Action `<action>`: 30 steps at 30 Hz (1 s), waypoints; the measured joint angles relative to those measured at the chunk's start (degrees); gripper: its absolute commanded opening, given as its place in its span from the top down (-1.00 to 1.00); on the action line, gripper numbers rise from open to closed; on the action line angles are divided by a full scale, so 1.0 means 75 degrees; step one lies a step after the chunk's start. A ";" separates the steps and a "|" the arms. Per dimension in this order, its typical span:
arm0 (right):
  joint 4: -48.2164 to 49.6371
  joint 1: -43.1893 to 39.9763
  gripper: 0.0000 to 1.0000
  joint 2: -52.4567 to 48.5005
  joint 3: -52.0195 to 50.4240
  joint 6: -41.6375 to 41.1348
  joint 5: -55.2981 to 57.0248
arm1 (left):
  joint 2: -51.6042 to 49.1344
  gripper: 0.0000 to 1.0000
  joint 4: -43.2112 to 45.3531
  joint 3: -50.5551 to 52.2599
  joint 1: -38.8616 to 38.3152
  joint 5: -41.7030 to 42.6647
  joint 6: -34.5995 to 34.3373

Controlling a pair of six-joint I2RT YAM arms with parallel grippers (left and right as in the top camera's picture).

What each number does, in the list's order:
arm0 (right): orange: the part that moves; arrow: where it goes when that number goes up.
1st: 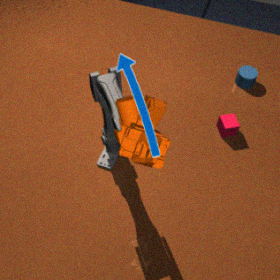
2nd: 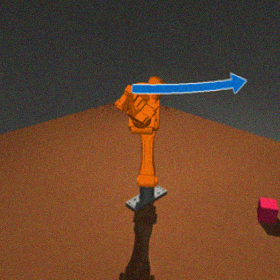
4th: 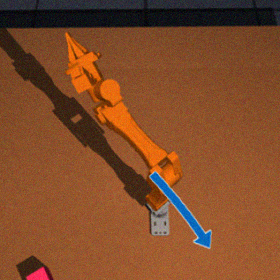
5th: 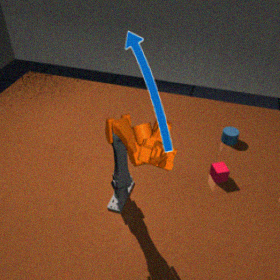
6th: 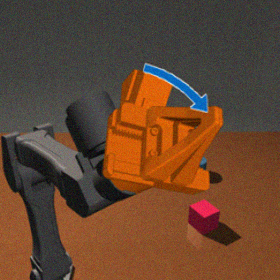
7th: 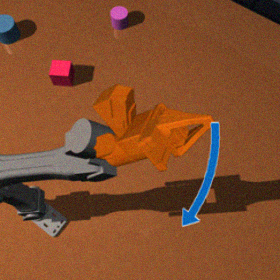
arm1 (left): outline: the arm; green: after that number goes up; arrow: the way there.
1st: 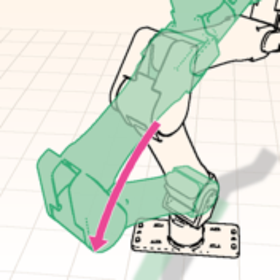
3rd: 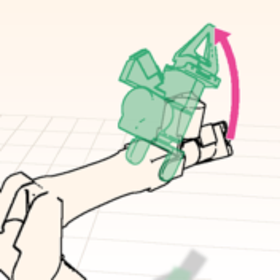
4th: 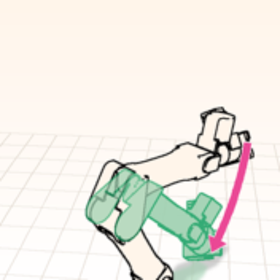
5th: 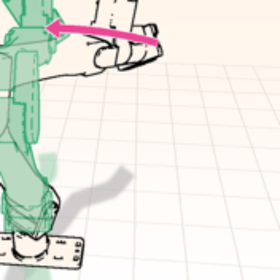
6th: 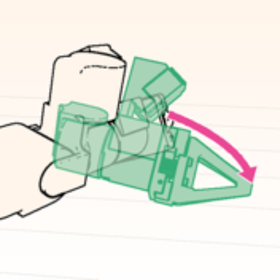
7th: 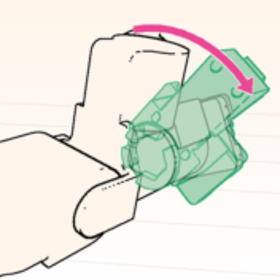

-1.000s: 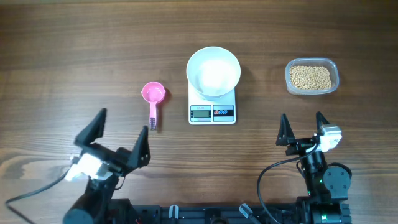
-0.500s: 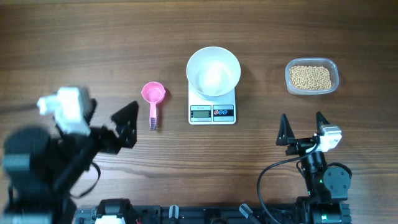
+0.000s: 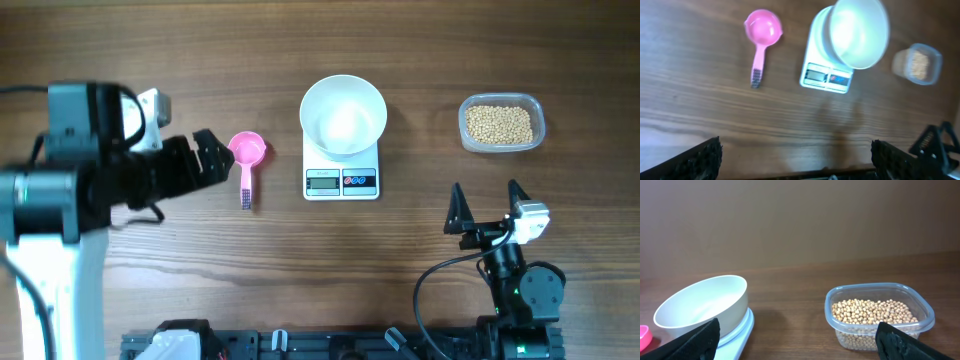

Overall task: Scoop item into bowl and weigh 150g on scale
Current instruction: 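Move the left gripper toward the pink scoop's handle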

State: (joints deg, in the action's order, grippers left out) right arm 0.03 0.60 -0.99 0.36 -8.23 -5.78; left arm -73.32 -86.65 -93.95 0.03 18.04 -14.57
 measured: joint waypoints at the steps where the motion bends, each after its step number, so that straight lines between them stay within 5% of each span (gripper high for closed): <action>1: 0.0000 0.0000 -0.99 0.0000 0.0000 0.0000 0.0000 | -0.0227 -1.00 -0.0047 -0.0090 0.0000 -0.0061 -0.0023; 18: 0.0015 0.0000 -1.00 0.0000 0.0000 0.0000 0.0006 | -0.2145 -1.00 -0.0306 -0.0125 0.0000 -0.0259 -0.0111; 30: 0.1746 0.0000 -1.00 0.0003 -0.0003 -0.0373 -0.0146 | -0.2256 -1.00 -0.0236 -0.0125 0.0000 -0.0108 -0.0114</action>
State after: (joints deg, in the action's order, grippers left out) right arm 13.13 0.60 -0.97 0.34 -11.03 -6.87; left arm -90.24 -88.42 -94.89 0.03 17.23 -15.42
